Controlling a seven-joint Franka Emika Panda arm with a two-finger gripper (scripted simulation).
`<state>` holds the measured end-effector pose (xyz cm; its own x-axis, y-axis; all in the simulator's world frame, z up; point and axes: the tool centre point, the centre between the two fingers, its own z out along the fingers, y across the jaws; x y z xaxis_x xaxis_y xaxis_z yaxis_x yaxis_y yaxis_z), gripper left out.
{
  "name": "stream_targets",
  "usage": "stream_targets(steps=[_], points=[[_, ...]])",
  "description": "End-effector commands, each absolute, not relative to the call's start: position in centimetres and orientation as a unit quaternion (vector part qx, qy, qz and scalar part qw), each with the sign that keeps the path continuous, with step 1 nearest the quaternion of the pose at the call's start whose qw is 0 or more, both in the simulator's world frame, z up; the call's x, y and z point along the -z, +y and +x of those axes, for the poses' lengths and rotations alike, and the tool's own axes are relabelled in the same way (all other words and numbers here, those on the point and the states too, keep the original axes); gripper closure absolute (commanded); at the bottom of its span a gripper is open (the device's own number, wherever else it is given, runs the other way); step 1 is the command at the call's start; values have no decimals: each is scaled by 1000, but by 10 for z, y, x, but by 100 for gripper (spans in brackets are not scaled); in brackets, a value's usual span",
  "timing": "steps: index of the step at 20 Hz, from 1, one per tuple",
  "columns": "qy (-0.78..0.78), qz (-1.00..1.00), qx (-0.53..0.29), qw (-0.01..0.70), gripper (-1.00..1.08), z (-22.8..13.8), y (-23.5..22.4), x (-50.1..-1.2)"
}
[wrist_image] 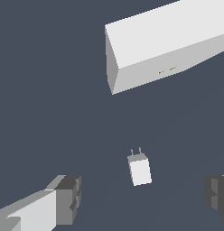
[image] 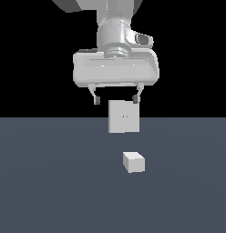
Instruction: Plug the charger into the wall socket.
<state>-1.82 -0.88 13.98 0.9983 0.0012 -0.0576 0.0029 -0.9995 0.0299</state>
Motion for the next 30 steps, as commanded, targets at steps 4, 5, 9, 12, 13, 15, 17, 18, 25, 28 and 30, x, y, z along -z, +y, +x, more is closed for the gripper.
stream_targets(steps=[4, 5, 9, 12, 13, 15, 17, 18, 25, 28, 30], points=[[2, 1000, 27, 15, -92, -19, -9, -139], [2, 1000, 26, 15, -92, -19, -9, -139], [5, 1000, 19, 14, -92, -22, -10, -137], [9, 1000, 10, 13, -92, -25, -11, -134], [10, 1000, 6, 12, -92, -26, -12, -133], [14, 1000, -2, 11, -92, -29, -13, -130], [18, 1000, -11, 10, -92, -32, -14, -127], [20, 1000, -16, 9, -92, -34, -15, -126], [37, 998, -58, 4, -92, -47, -21, -111], [45, 996, -76, 2, -92, -52, -24, -104], [49, 995, -88, 0, -92, -55, -26, -100]])
